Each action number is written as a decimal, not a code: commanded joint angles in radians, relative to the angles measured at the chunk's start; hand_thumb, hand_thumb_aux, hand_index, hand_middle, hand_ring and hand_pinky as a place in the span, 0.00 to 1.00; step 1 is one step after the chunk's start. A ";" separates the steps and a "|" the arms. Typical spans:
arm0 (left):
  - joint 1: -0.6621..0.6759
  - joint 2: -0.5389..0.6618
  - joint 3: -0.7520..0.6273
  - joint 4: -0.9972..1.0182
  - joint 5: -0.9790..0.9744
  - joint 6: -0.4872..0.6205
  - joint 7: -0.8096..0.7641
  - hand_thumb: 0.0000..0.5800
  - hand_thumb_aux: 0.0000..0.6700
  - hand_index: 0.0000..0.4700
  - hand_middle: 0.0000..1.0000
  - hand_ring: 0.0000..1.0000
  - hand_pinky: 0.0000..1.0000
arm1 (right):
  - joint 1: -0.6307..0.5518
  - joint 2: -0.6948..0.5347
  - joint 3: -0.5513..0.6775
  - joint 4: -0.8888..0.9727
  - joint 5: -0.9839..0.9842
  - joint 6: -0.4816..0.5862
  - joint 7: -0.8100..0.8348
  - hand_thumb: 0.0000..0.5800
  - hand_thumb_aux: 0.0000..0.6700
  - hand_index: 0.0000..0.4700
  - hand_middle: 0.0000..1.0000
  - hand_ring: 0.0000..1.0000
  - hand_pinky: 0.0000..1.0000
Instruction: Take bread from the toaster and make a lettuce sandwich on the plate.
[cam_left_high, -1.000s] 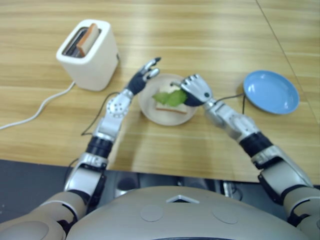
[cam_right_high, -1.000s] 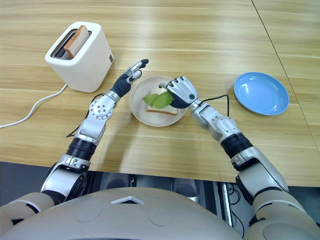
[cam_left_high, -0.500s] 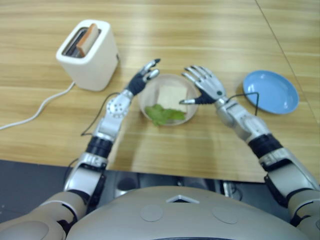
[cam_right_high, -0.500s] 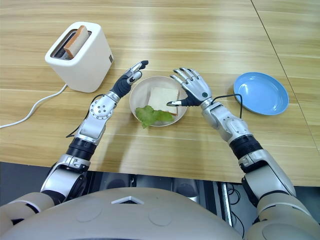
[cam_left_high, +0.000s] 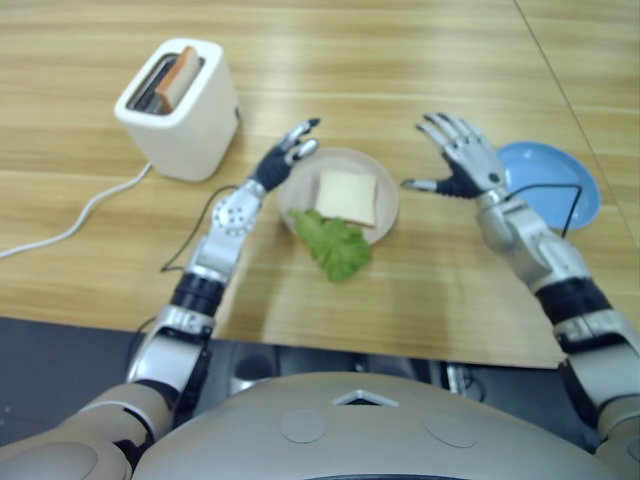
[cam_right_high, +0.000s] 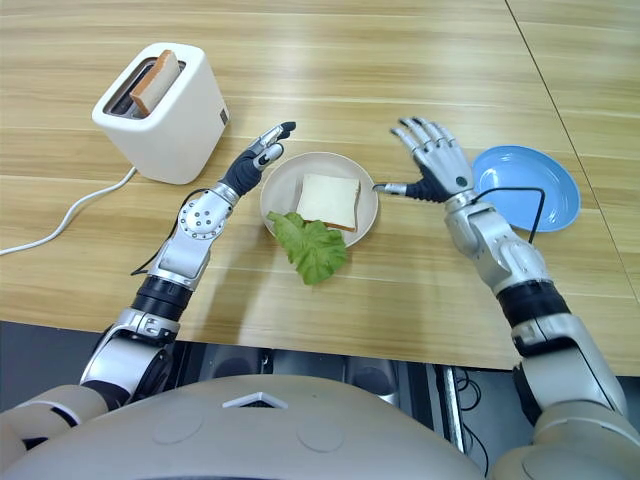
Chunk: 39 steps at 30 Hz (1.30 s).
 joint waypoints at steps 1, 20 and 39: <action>0.000 0.002 0.002 0.016 0.004 0.005 0.000 0.00 0.00 0.00 0.00 0.00 0.00 | 0.094 -0.023 -0.027 -0.145 0.017 -0.040 0.057 0.00 0.00 0.00 0.00 0.00 0.00; -0.017 0.007 0.029 0.058 -0.004 -0.011 0.003 0.00 0.00 0.00 0.00 0.00 0.00 | 0.180 0.041 0.143 -0.125 -0.364 -0.007 -0.014 0.13 0.07 0.07 0.00 0.00 0.00; -0.018 0.005 0.028 0.073 -0.007 -0.010 -0.006 0.00 0.00 0.00 0.00 0.00 0.00 | 0.155 0.067 0.228 -0.165 -0.417 0.023 -0.010 0.47 0.27 0.26 0.00 0.00 0.00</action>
